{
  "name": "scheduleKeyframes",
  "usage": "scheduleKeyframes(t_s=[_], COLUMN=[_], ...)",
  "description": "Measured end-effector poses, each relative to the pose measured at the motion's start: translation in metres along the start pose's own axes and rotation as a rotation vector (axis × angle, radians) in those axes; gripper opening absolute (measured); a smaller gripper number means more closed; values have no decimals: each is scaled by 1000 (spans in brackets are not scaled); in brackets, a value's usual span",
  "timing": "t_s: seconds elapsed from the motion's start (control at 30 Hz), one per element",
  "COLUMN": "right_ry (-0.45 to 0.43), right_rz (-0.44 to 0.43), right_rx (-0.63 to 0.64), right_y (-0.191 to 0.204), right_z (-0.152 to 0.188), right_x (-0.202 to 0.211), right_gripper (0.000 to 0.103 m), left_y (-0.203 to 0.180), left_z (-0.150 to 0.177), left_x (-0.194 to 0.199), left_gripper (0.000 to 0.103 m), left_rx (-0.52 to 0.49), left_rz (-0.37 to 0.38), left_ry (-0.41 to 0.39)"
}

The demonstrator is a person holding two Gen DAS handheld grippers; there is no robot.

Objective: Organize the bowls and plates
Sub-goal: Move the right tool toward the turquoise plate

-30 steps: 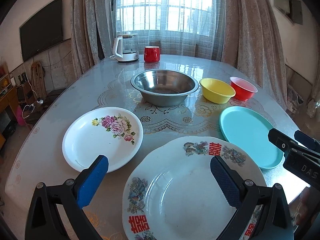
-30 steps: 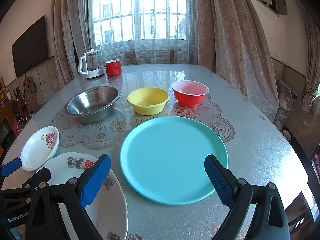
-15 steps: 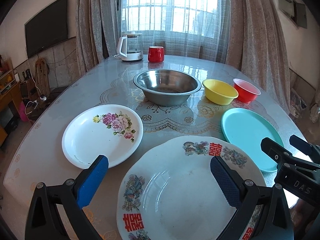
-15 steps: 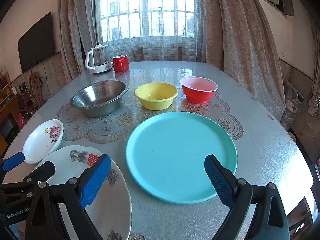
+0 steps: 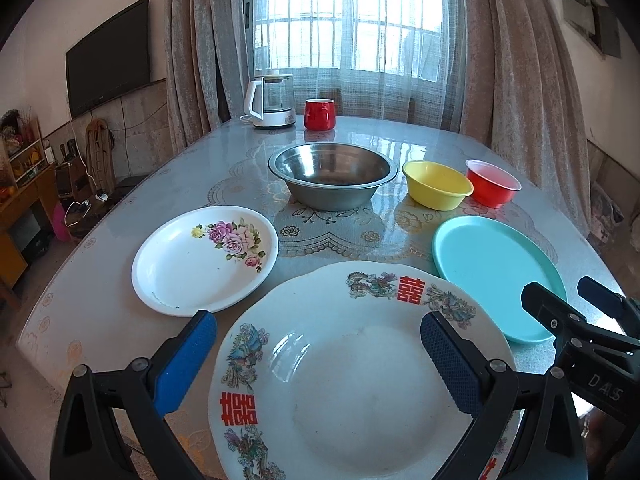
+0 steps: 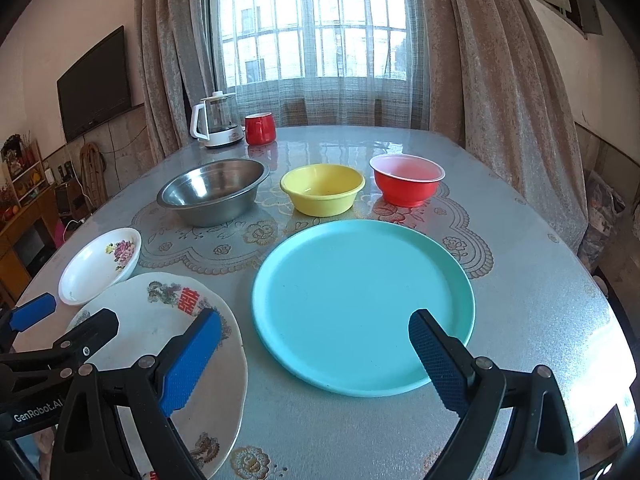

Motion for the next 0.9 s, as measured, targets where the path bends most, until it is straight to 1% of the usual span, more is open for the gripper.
scheduleKeyframes(t_s=[0.2, 0.5, 0.67, 0.77, 0.8, 0.9], right_ry=[-11, -6, -6, 0, 4, 26], right_rz=[-22, -18, -20, -38, -52, -98], right_rx=[-35, -92, -99, -106, -112, -156], right_y=[-14, -36, -42, -46, -48, -61], right_z=[2, 4, 3, 3, 2, 1], right_x=[1, -4, -6, -8, -8, -12], right_gripper=[96, 96, 96, 96, 96, 96], left_y=[-15, -33, -41, -46, -48, -57], left_z=[-4, -6, -8, -9, -10, -14], left_x=[4, -2, -7, -11, -14, -25], left_gripper=[103, 103, 102, 103, 103, 103], left_rx=[-37, -79, -91, -86, -82, -46], left_rz=[-15, -6, 3, 42, 67, 177], left_ry=[-3, 16, 25, 42, 58, 135])
Point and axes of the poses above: each gripper's, at about its wrist camera, not at the fingertips, and x roughly against the way its jaws point, y to its left, z to its underside, the point moved 8 cm from there along -x, roughly the way its jaws point, and after that the axes turned 7 degrees about z, right-handed, at the moved point
